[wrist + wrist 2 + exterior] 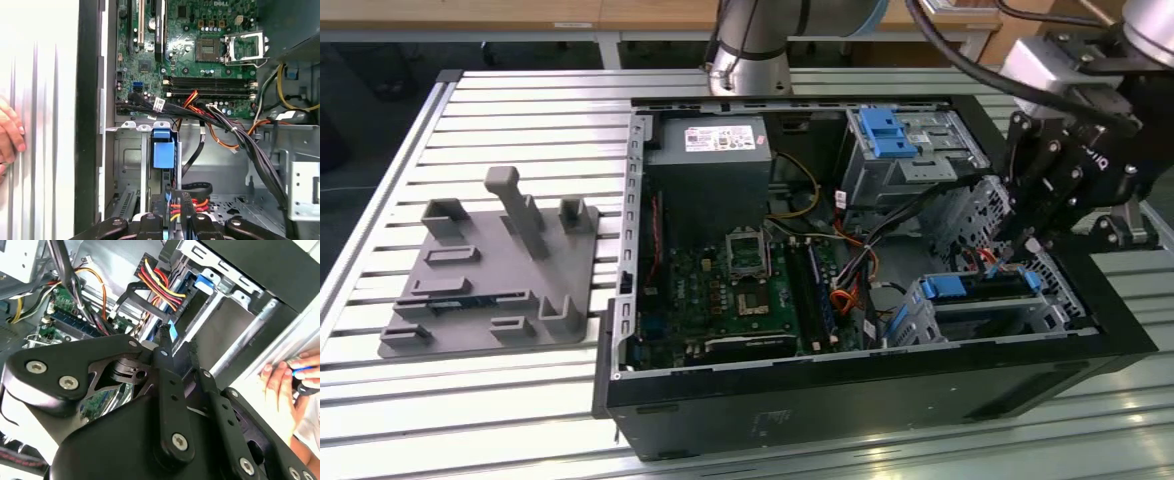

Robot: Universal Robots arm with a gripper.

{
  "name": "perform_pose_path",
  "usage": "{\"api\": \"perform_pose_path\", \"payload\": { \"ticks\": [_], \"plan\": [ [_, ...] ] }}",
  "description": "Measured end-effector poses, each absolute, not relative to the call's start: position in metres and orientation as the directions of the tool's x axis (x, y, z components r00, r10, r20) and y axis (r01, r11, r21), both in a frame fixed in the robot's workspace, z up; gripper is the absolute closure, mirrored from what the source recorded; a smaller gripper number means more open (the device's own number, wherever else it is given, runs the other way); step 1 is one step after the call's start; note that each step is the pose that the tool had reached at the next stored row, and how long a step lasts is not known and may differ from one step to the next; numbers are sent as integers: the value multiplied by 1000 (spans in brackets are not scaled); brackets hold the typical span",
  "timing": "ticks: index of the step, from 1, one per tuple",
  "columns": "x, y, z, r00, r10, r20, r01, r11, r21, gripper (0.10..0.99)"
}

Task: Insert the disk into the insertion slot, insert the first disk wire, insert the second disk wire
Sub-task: 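Insert the second disk wire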

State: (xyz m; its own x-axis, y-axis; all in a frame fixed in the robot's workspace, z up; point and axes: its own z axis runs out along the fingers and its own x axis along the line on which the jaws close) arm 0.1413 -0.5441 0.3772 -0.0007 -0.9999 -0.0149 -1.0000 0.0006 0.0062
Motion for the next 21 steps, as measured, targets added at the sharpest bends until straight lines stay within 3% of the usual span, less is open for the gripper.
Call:
{"api": "perform_pose_path", "payload": {
  "ticks": [8,12,21],
  "plan": [
    [141,-544,413,-1,-1000,-15,-1000,1,6,816],
    [141,-543,414,-1,-1000,-14,-1000,0,6,980],
    [141,-543,414,-1,-1000,-14,-1000,1,6,980]
  ]
}}
